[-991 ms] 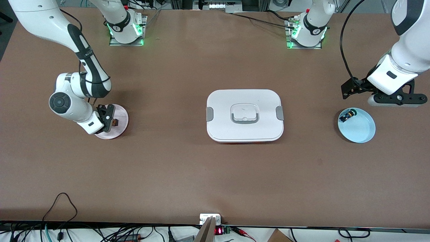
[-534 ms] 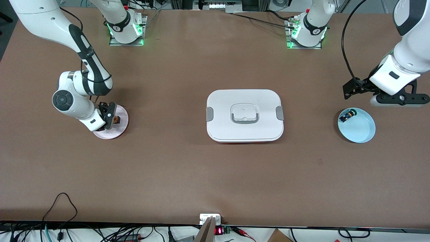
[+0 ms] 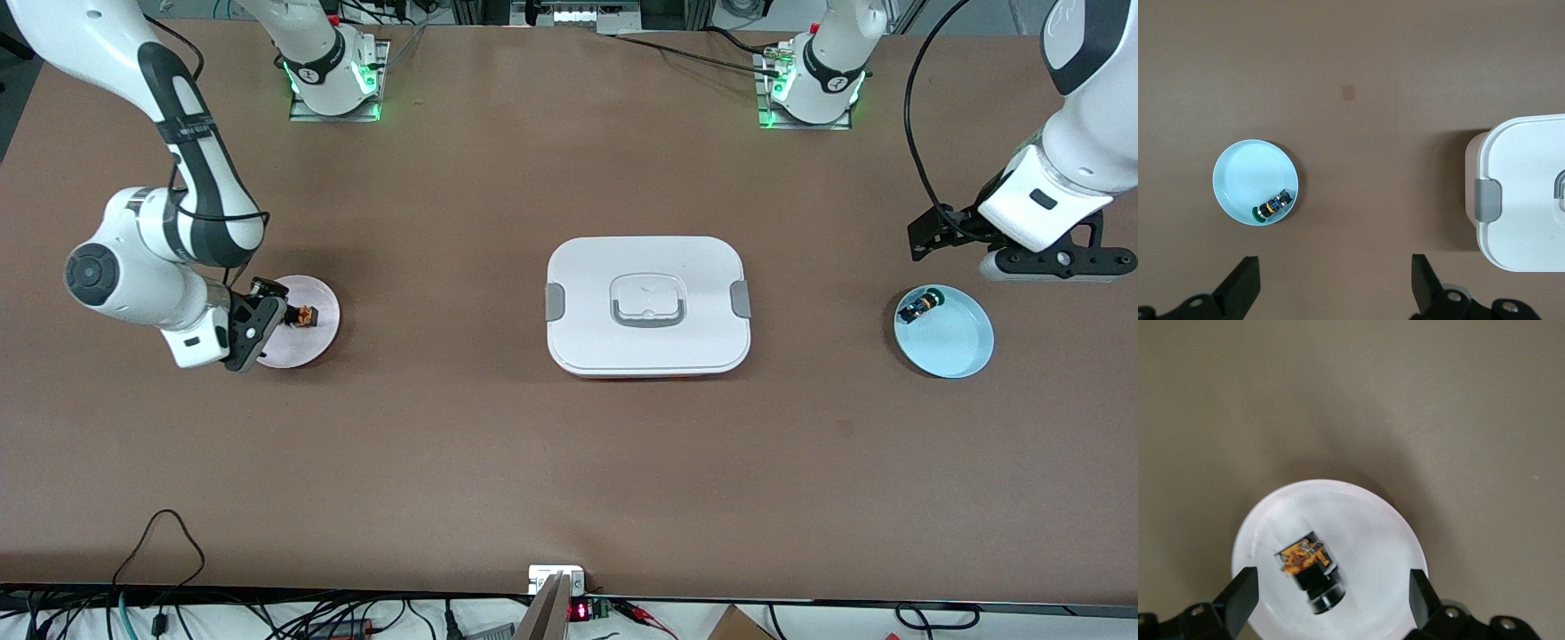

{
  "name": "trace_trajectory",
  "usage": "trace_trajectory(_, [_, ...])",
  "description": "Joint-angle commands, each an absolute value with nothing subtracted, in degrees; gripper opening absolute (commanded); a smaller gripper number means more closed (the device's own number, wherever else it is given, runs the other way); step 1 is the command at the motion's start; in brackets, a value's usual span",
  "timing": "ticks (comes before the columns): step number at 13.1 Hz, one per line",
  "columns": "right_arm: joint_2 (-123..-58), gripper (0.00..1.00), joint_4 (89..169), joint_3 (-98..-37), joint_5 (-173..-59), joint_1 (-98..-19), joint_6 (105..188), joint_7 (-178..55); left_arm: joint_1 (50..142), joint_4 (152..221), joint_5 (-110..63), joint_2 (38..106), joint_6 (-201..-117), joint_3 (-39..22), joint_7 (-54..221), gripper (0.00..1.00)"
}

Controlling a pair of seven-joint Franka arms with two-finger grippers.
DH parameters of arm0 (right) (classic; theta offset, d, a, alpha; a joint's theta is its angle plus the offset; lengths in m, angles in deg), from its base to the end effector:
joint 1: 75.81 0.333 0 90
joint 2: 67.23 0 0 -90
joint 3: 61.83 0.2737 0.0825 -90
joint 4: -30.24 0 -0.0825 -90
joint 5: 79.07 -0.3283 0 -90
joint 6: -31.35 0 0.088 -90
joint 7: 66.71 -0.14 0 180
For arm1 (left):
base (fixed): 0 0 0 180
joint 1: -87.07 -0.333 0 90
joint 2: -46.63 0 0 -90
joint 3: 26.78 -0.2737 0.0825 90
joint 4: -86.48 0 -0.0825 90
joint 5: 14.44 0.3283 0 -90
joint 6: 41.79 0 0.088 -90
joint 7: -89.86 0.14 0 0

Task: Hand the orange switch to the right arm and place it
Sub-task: 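Open the right gripper and raise it off the plate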

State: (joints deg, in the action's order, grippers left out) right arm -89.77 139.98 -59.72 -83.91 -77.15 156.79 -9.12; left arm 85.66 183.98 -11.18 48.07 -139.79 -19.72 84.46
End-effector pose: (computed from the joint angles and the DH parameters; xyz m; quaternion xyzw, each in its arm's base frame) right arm 0.5503 0.0124 0.2452 -0.8839 -0.4621 0.0334 0.0635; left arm 0.5104 -0.0428 0.4939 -0.9996 0.0064 0.0055 0.0272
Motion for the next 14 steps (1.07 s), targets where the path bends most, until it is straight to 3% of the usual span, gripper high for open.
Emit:
trace_trajectory(1, [-88.59,1.00,136.43,-59.54,-84.61,-74.16,148.45,-24.19,85.66,182.98,-11.45,48.22,-138.56,-19.48,83.97,1.00])
trace_trajectory(7, [-86.05,1.00,126.32,-59.54,-85.48,-69.67,126.49,-60.16,85.66,182.90,-11.36,48.22,-138.30,-19.48,83.97,1.00])
trace_trajectory(10, [-83.06,1.00,119.30,-59.72,-83.12,-68.26,116.45,-65.57,85.66,182.90,-11.45,48.22,-137.77,-19.48,83.97,1.00])
trace_trajectory(12, [-80.69,1.00,116.90,-60.33,-77.60,-68.69,116.94,-65.57,85.66,182.90,-11.45,48.22,-137.59,-19.48,83.97,1.00])
trace_trajectory(14, [-79.81,1.00,115.93,-60.86,-72.49,-70.26,124.30,-66.26,85.66,182.90,-11.45,48.22,-137.59,-19.48,83.97,1.00])
